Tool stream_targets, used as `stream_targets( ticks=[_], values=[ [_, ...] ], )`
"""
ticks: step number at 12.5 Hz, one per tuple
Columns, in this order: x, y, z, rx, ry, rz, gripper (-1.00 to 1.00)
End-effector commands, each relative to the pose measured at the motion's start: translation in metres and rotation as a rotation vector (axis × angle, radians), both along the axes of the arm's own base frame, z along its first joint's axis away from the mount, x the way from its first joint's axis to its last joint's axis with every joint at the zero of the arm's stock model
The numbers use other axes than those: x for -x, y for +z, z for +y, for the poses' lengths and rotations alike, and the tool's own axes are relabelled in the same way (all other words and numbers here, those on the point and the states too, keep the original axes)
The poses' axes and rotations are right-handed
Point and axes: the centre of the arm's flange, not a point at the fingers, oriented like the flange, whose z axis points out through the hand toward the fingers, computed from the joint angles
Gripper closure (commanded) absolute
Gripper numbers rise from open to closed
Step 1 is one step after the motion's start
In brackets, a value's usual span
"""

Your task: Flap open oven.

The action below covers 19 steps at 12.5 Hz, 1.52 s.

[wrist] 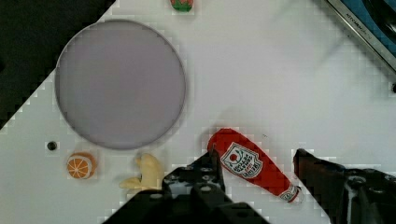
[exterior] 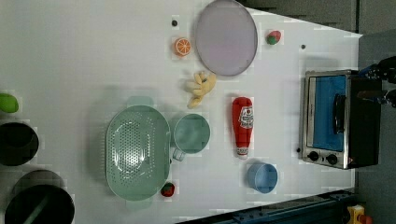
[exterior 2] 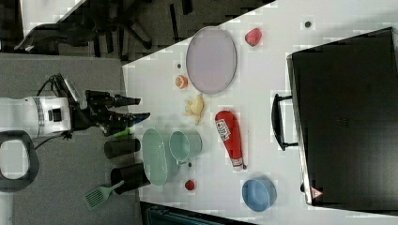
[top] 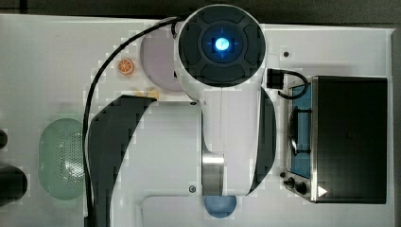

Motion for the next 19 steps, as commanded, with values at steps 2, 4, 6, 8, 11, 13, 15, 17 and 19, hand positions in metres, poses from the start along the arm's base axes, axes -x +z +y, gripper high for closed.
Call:
stream_targets(
  ticks=[2,4,6,8,11,13,15,17,19],
  values=[
    [0.096,0.061,-0.033,-0.004,-0.022,0.044,-0.79],
    [0.096,0.061,-0.033,-0.004,-0.022,0.044,-1.0],
    [0.096,0.061,-0.033,-0.004,-0.022,0.044,-0.9],
    [0.096,0.06,-0.033,-0.005,-0.022,0.045,-0.39],
    [0.096,0.058,-0.04,-0.008,-0.033,0.05,0.32],
    [0.094,0.053,-0.052,-0.014,-0.052,0.059,0.65],
    [0.09,0.042,-0.072,-0.028,-0.01,0.077,0.65],
    [0.087,0.026,-0.1,-0.044,0.114,0.089,0.65],
    [0.083,0.003,-0.13,-0.045,0.288,0.089,0.65]
  ],
)
